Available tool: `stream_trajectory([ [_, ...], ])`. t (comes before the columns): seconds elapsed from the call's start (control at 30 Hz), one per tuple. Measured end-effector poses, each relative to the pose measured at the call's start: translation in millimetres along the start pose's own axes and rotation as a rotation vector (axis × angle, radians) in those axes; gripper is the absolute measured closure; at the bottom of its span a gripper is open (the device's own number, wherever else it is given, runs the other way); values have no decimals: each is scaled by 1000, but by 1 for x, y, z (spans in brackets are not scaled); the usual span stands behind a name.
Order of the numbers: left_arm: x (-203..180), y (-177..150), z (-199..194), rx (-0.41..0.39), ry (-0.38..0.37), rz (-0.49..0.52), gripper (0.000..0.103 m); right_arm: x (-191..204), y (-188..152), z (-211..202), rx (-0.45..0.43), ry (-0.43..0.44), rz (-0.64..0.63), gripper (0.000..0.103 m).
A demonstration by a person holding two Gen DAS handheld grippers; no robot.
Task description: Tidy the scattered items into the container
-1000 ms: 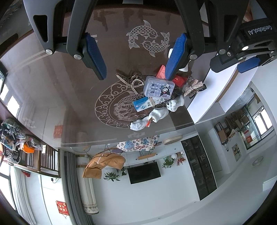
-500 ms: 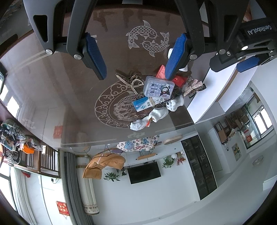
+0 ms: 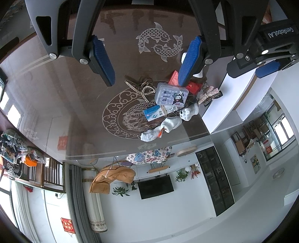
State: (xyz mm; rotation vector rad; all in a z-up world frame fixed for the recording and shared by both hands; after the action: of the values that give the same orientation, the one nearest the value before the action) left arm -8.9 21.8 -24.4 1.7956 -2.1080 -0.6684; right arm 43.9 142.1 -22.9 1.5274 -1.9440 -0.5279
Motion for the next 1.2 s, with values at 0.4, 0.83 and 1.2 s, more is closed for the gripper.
stream_trajectory([
  [0.4,0,-1,2,-6,-3,1,0,0,1,-1,4,1,1,32],
  [0.83,27,-5,13,-35,-1,30,0,-7,1,0,3,-1,14,32],
  [1.2,55,-22,92,141,-131,57,0,-12,-5,16,54,12,46,32],
])
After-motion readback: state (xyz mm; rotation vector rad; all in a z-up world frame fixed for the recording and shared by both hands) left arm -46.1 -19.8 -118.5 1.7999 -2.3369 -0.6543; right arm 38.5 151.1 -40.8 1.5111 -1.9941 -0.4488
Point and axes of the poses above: each gripper's, at about its wrist camera, not at the fingertips, and z roughly the way its jaws point, x to its left, y to its top, the point moved 5 cm from there along z, roughly the way its jaws point, and after that the axes turned 11 degrees about x, right-handed, at the moved point
